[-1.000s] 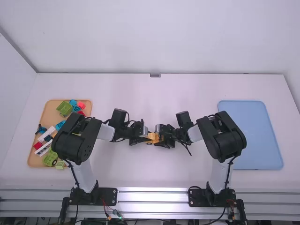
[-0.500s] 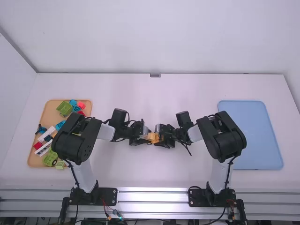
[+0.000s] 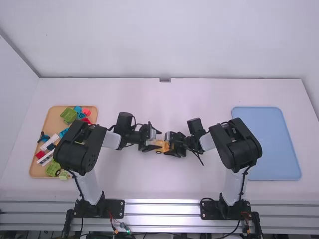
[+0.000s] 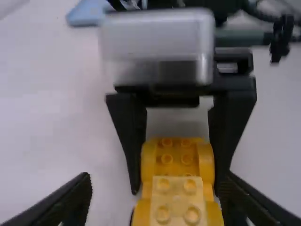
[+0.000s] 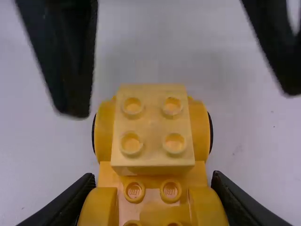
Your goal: Assemble lego blocks to make yellow taxi
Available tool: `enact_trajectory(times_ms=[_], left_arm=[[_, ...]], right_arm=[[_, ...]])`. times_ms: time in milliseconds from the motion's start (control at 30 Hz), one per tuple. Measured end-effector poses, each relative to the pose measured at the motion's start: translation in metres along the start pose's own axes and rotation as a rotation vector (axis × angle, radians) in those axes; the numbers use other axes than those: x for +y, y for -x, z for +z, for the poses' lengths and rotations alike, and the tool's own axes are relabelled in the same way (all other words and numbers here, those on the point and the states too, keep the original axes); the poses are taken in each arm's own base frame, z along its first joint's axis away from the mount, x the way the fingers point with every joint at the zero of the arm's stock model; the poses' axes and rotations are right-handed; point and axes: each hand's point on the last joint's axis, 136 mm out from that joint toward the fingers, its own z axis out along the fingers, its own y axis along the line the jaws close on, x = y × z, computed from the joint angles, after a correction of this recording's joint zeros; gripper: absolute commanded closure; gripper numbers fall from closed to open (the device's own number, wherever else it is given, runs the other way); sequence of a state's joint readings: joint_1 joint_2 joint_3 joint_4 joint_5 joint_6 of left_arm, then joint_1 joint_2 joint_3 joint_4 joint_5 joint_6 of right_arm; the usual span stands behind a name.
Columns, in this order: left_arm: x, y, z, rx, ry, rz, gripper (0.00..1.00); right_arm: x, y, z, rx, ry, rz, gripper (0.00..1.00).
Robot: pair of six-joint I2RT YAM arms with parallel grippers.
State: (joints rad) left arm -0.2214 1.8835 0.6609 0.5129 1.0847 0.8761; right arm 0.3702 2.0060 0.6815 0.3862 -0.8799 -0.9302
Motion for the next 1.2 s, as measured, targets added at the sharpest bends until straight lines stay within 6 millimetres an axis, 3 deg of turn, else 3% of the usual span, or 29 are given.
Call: enact_trajectory(times_ms=[33, 67, 167, 533, 1200], left_arm=[[0.004, 0.008, -0.003, -0.026, 0.007, -0.003, 0.93], [0.006, 0.012, -0.005, -0.039, 0.011, -0.008, 0.98], [0.006, 0.016, -0.006, -0.043, 0.009, -0.058, 0.98], [-0.019, -0.010, 0.014, 0.118, -0.023, -0.171, 0.98], [-0.019, -0.021, 0.007, 0.221, -0.001, -0.187, 0.98]], right_arm=[[0.000, 0.000, 0.000, 0.000, 0.000, 0.001, 0.55], [0.000, 0.000, 0.000, 0.000, 0.000, 0.000, 0.56], [0.000, 0.000, 0.000, 0.000, 0.000, 0.000, 0.56], [0.001, 0.000, 0.000, 0.001, 0.003, 0.002, 0.55], [0.000, 0.000, 0.000, 0.005, 0.004, -0.008, 0.55]])
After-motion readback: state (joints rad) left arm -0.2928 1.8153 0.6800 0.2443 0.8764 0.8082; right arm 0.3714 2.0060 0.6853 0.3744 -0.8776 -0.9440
